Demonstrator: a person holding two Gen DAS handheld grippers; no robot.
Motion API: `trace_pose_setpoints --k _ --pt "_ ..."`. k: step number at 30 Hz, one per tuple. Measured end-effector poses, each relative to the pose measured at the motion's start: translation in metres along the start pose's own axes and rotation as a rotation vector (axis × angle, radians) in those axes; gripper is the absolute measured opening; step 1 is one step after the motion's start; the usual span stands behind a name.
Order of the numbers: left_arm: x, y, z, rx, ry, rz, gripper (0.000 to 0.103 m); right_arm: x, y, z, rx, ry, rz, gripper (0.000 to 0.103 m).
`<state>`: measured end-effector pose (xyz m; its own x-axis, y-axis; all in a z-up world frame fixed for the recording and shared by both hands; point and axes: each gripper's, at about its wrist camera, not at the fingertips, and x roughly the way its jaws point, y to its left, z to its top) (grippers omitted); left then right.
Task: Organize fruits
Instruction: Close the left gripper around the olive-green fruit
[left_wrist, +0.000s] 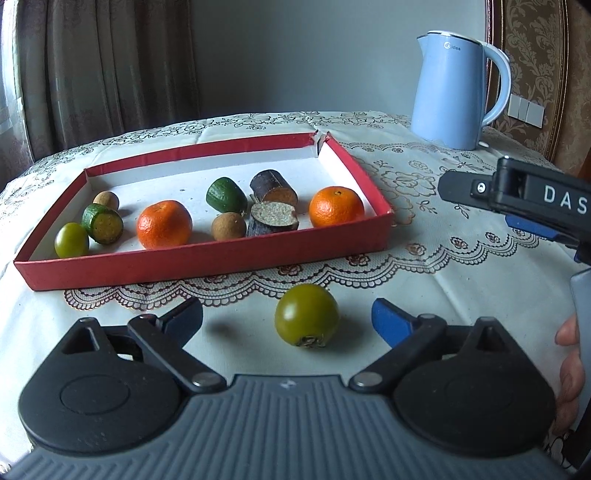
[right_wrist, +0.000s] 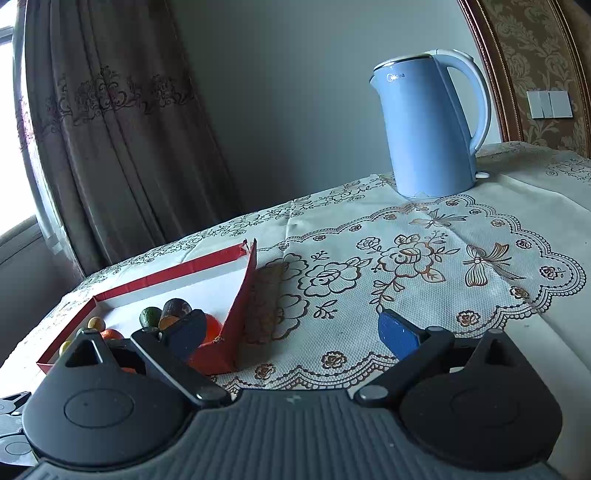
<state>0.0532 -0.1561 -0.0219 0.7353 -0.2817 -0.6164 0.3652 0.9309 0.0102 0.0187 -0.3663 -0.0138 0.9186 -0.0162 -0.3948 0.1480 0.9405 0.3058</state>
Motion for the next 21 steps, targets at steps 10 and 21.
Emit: trace_pose_setpoints --k 10,21 --pt "-0.0004 -0.0018 -0.0012 0.005 -0.007 -0.012 0.079 0.0001 -0.0015 -0.0003 0.013 -0.002 0.002 0.1" --pt "-0.0064 -0.0005 -0.0046 0.004 -0.038 -0.029 0.052 0.0006 -0.0033 -0.0002 0.024 0.002 0.005 0.1"
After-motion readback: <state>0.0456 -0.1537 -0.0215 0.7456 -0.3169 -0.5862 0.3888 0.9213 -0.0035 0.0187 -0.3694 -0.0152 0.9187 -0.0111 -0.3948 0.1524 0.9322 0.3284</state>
